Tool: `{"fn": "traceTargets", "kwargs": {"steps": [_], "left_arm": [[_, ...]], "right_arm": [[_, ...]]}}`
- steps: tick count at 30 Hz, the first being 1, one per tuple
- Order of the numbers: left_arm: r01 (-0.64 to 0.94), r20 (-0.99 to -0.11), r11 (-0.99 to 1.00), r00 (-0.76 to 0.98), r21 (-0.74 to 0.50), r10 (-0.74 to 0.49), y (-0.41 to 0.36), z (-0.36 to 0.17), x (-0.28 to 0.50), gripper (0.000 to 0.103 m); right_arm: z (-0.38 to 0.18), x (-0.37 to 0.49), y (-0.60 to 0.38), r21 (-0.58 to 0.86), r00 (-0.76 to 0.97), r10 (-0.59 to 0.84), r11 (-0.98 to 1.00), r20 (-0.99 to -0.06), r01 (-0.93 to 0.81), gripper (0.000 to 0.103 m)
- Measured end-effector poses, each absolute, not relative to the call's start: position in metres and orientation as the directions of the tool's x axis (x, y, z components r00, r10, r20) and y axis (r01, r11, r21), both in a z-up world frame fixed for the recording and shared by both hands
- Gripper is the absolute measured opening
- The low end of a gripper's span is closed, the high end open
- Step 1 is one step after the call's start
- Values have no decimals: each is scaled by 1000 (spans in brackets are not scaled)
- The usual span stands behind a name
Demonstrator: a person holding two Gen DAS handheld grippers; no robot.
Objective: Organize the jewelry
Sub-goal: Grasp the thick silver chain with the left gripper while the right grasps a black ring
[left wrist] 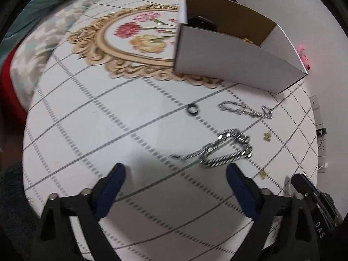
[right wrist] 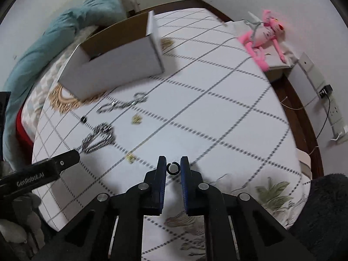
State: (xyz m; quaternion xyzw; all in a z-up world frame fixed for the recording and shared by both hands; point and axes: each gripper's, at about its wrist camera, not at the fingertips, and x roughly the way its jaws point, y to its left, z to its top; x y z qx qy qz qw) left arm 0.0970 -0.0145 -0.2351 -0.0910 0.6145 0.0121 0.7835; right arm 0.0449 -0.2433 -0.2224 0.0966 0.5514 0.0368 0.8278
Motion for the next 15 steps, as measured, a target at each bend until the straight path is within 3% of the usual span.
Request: {"fn": "traceTargets", "kwargs": {"steps": [4, 6, 7, 8, 9, 15], "left_arm": [[-54, -963, 997, 266, -51, -35, -36, -237, 106, 75], [-11, -951, 999, 305, -43, -38, -46, -233, 108, 42], [13, -951, 1000, 309, -4, -8, -52, -233, 109, 33], [43, -949, 999, 316, 4, -10, -58, -232, 111, 15], [62, -949, 998, 314, -11, -30, -61, -231, 111, 7], [37, -945, 995, 310, -95, -102, -50, -224, 105, 6]], "right_arm": [[-225, 47, -252, 213, 393, 169, 975, -904, 71, 13], [-229, 48, -253, 216, 387, 171, 973, -906, 76, 13], [-230, 47, -252, 217, 384, 171, 973, -907, 78, 14], [-231, 48, -251, 216, 381, 171, 973, -909, 78, 14], [-232, 48, -251, 217, 381, 172, 973, -909, 78, 14], [-221, 48, -251, 241, 398, 194, 968, -897, 70, 14]]}}
